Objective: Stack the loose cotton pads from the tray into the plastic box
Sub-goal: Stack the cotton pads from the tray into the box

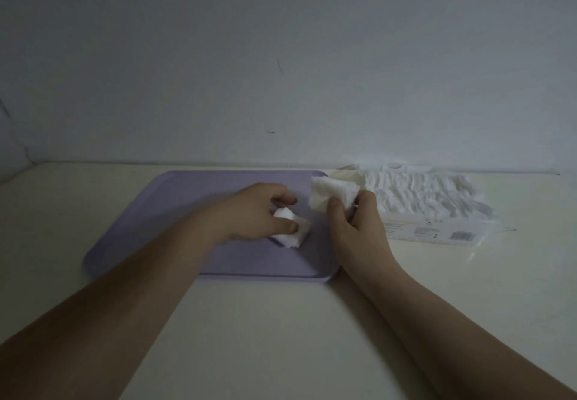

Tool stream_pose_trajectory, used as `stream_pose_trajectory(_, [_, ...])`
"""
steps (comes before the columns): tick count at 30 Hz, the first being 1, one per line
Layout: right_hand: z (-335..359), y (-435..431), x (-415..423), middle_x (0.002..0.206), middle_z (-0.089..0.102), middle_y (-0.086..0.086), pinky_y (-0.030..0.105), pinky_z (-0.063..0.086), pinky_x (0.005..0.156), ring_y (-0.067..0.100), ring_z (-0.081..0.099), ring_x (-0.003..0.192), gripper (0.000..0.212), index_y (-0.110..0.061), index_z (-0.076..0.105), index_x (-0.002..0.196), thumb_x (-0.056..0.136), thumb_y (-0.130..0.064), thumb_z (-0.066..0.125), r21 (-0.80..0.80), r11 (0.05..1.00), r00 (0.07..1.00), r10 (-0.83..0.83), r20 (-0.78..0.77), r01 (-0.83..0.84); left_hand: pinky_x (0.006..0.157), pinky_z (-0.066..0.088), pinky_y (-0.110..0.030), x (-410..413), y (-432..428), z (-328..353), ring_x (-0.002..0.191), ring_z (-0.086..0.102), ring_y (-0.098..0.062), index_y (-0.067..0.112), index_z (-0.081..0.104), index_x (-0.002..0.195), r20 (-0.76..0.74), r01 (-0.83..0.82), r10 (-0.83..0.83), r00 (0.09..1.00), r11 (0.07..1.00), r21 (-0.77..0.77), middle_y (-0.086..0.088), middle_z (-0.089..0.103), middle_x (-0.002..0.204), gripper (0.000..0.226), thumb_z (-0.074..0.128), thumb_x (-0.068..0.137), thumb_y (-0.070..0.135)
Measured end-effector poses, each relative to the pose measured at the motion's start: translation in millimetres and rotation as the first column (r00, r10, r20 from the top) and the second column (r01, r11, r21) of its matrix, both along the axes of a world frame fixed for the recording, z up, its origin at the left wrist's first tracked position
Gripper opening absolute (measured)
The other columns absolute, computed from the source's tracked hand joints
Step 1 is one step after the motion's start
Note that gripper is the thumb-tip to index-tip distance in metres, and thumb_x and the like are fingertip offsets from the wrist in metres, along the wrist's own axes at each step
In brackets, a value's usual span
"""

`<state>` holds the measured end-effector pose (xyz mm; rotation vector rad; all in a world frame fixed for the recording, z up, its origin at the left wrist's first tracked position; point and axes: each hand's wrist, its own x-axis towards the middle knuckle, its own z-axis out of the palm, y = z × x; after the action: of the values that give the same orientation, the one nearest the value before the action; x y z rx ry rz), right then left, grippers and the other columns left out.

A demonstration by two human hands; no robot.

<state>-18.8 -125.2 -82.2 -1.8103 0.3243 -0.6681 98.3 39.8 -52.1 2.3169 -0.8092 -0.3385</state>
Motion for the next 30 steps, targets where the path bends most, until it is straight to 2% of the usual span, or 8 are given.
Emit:
stream_pose_trajectory(4, [-4, -2, 1, 0.081, 0.057, 0.001, 0.027, 0.039, 0.060, 0.010, 0.052, 0.068, 0.018, -0.011, 0.053, 0.099, 0.102, -0.028, 0.055, -0.104, 0.994, 0.999, 0.015, -0.046, -0.020, 0.091, 0.058, -0.033, -16, 22, 0, 0.100, 0.071, -0.009, 0.025, 0.070, 0.120, 0.001, 0.091, -0.092, 0.996, 0.994, 0.061, 0.009, 0.075, 0.110, 0.035, 0.080, 0.087, 0.033])
stream_pose_trajectory(7, [-4, -3, 1, 0.077, 0.054, 0.001, 0.030, 0.038, 0.059, 0.014, 0.050, 0.067, 0.023, -0.007, 0.053, 0.094, 0.102, -0.029, 0.056, -0.171, 0.985, 0.998, 0.023, -0.054, -0.032, 0.071, 0.054, -0.024, -30, 28, 0, 0.077, 0.065, -0.002, 0.026, 0.068, 0.103, 0.042, 0.099, -0.102, 0.994, 0.993, 0.071, 0.009, 0.071, 0.095, 0.018, 0.077, 0.090, 0.033])
stream_pose_trajectory(12, [-4, -3, 0, 0.080, 0.069, 0.002, 0.028, 0.045, 0.061, 0.017, 0.062, 0.073, 0.010, -0.016, 0.066, 0.092, 0.097, -0.025, 0.065, -0.203, 0.974, 0.994, 0.092, -0.062, -0.103, 0.058, 0.045, -0.019, -43, 31, -9, 0.063, 0.052, -0.001, 0.019, 0.063, 0.094, 0.027, 0.044, -0.039, 0.999, 0.968, -0.247, 0.007, 0.064, 0.079, 0.017, 0.079, 0.088, 0.022])
stream_pose_trajectory(16, [-5, -2, 1, 0.087, 0.076, -0.009, 0.018, 0.050, 0.070, 0.004, 0.069, 0.082, 0.007, -0.030, 0.075, 0.087, 0.090, -0.024, 0.076, -0.163, 0.975, 0.988, 0.142, -0.058, -0.150, 0.070, 0.058, -0.026, -47, 28, -12, 0.081, 0.069, -0.008, 0.022, 0.070, 0.098, -0.167, -0.034, -0.059, 0.984, 0.861, -0.507, 0.009, 0.077, 0.094, 0.027, 0.086, 0.080, 0.009])
stream_pose_trajectory(19, [-5, -2, 0, 0.088, 0.079, -0.004, 0.037, 0.057, 0.076, 0.017, 0.072, 0.082, 0.007, -0.021, 0.079, 0.095, 0.087, -0.020, 0.078, -0.067, 0.972, 0.974, 0.220, -0.055, -0.224, 0.087, 0.060, -0.038, -48, 25, -15, 0.100, 0.074, -0.019, 0.023, 0.072, 0.106, -0.213, -0.064, -0.070, 0.975, 0.824, -0.564, -0.001, 0.079, 0.106, 0.035, 0.079, 0.082, -0.002])
stream_pose_trajectory(21, [-5, -2, -1, 0.092, 0.081, -0.001, 0.043, 0.059, 0.084, 0.026, 0.075, 0.089, 0.012, -0.018, 0.080, 0.098, 0.086, -0.017, 0.080, -0.026, 0.967, 0.967, 0.252, -0.041, -0.253, 0.085, 0.059, -0.033, -49, 24, -17, 0.097, 0.073, -0.015, 0.020, 0.072, 0.107, -0.206, -0.085, -0.045, 0.978, 0.810, -0.581, -0.004, 0.079, 0.105, 0.039, 0.077, 0.082, -0.010])
stream_pose_trajectory(26, [-6, -6, -4, 0.090, 0.081, -0.005, 0.032, 0.058, 0.080, 0.008, 0.074, 0.084, 0.010, -0.020, 0.079, 0.095, 0.093, -0.013, 0.073, -0.068, 0.944, 0.943, 0.315, -0.110, -0.323, 0.075, 0.057, -0.031, -48, 26, -15, 0.084, 0.067, -0.014, 0.021, 0.071, 0.106, -0.237, -0.145, -0.006, 0.972, 0.775, -0.615, -0.004, 0.076, 0.094, 0.045, 0.082, 0.076, -0.010])
stream_pose_trajectory(30, [-5, -6, -3, 0.094, 0.081, -0.006, 0.030, 0.059, 0.085, 0.008, 0.076, 0.090, 0.012, -0.019, 0.077, 0.097, 0.095, -0.010, 0.069, -0.064, 0.933, 0.931, 0.346, -0.116, -0.354, 0.078, 0.056, -0.027, -50, 25, -15, 0.086, 0.069, -0.009, 0.017, 0.074, 0.102, -0.222, -0.141, 0.001, 0.975, 0.776, -0.615, -0.003, 0.080, 0.097, 0.032, 0.081, 0.080, -0.006])
